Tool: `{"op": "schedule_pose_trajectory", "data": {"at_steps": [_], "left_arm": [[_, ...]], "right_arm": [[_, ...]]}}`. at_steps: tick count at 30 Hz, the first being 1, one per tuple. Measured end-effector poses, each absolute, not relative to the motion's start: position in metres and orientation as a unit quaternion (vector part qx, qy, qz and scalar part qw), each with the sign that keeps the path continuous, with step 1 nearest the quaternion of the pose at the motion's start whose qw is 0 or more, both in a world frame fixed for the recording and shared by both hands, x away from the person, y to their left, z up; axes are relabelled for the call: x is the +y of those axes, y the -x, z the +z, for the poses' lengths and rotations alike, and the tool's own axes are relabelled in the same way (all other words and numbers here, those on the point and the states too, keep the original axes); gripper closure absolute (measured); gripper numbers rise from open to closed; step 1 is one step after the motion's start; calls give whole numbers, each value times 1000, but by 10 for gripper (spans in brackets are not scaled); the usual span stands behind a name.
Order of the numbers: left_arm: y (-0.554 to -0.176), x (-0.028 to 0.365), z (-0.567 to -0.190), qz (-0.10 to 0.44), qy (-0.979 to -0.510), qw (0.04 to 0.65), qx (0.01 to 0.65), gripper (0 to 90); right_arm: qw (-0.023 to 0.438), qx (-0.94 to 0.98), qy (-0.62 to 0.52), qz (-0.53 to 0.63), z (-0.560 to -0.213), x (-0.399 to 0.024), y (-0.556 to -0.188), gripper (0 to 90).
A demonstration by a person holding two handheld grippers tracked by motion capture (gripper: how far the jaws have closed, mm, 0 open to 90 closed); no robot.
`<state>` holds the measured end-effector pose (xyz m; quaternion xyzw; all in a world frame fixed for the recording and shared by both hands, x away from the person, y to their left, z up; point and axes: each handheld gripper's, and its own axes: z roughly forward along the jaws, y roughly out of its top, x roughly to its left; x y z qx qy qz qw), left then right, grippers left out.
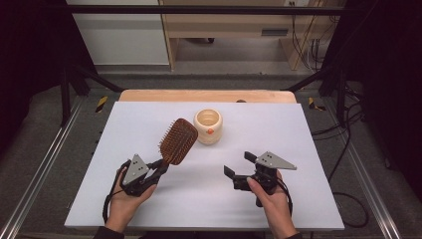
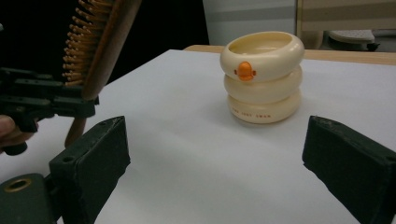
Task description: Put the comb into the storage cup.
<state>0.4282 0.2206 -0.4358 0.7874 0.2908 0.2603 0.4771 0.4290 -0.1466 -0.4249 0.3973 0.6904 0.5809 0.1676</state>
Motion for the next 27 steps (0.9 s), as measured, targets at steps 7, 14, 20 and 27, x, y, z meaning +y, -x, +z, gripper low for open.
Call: {"op": "schedule_pose_trajectory", "data": {"at_steps": [7,14,20,27], "left_arm": [[-427,217,-435,260,-787,481,285,727],[-424,214,-435,266,-790,479,275,726],[-423,212,-434,266,-791,480,270,726],[-422,212,-434,267,-790,482,269,726]], "right_arm": [[157,689,-386,593,-414,-125,-434,86],[143,695,-371,599,-407,-106,-435,90],[132,694,-367,605,-401,-94,-435,98],[128,694,-360,610,-393,-86,-435,97]]}}
